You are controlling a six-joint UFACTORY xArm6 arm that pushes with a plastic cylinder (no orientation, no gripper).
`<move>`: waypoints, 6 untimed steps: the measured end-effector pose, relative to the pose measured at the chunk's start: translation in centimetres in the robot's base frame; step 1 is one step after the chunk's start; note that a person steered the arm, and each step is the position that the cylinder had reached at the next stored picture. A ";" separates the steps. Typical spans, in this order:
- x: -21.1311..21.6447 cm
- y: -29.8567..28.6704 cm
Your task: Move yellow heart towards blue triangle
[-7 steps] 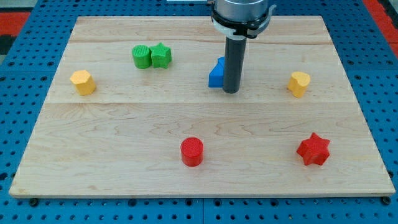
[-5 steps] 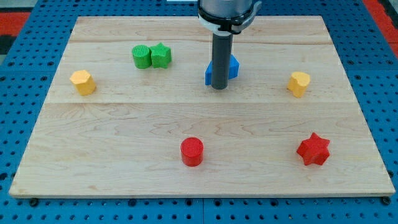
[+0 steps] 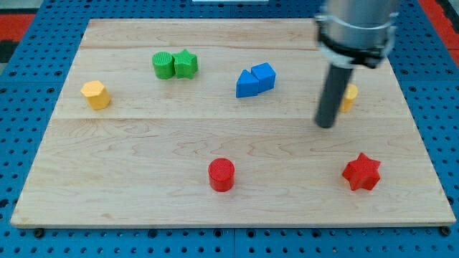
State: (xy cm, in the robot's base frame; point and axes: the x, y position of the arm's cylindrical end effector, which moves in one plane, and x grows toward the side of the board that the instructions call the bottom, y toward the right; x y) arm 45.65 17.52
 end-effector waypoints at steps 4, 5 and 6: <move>-5.6 -0.8; -6.2 4.7; -4.6 6.3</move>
State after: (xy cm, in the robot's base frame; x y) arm 41.02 23.86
